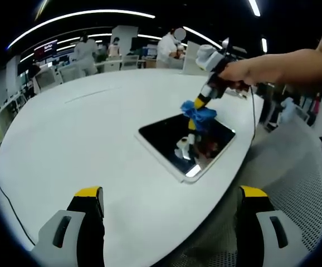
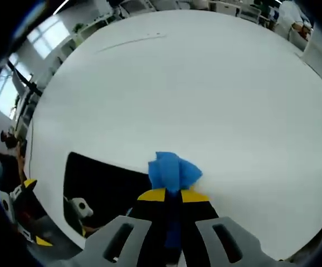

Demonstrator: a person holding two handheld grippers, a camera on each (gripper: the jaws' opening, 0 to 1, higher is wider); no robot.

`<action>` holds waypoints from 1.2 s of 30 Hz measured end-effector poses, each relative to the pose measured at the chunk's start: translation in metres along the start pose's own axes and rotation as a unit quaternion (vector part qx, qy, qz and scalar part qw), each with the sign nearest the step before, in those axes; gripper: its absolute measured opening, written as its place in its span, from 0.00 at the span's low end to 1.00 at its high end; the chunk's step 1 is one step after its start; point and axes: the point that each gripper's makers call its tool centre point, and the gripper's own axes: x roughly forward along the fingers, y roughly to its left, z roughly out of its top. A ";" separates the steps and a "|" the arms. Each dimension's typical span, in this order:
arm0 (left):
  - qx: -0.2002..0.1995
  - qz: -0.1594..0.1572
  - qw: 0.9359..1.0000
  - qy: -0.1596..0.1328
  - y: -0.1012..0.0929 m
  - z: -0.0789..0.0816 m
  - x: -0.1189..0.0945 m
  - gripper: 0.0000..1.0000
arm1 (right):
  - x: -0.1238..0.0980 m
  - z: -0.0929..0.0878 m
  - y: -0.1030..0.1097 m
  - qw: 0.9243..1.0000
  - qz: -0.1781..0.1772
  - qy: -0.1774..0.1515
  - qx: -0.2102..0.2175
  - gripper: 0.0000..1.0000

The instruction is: Wipe the mirror surface with the cleaning cloth until all visible marks leave the cleaned area.

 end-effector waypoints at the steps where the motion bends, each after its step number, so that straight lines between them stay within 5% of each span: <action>1: -0.001 0.001 1.000 -0.001 0.000 0.000 0.000 1.00 | 0.000 0.000 0.000 1.000 0.001 0.001 0.005 0.02; 11: 0.010 -0.028 0.999 -0.044 -0.014 0.016 -0.003 1.00 | -0.016 0.006 -0.005 0.999 0.002 -0.014 -0.033 0.02; 22: 0.004 -0.033 0.999 -0.042 -0.017 0.016 -0.004 1.00 | -0.043 0.000 -0.056 0.999 -0.015 -0.008 -0.028 0.02; 36: -0.023 -0.011 0.999 -0.039 -0.007 0.013 -0.007 1.00 | -0.009 -0.034 -0.080 0.999 -0.025 0.020 -0.028 0.03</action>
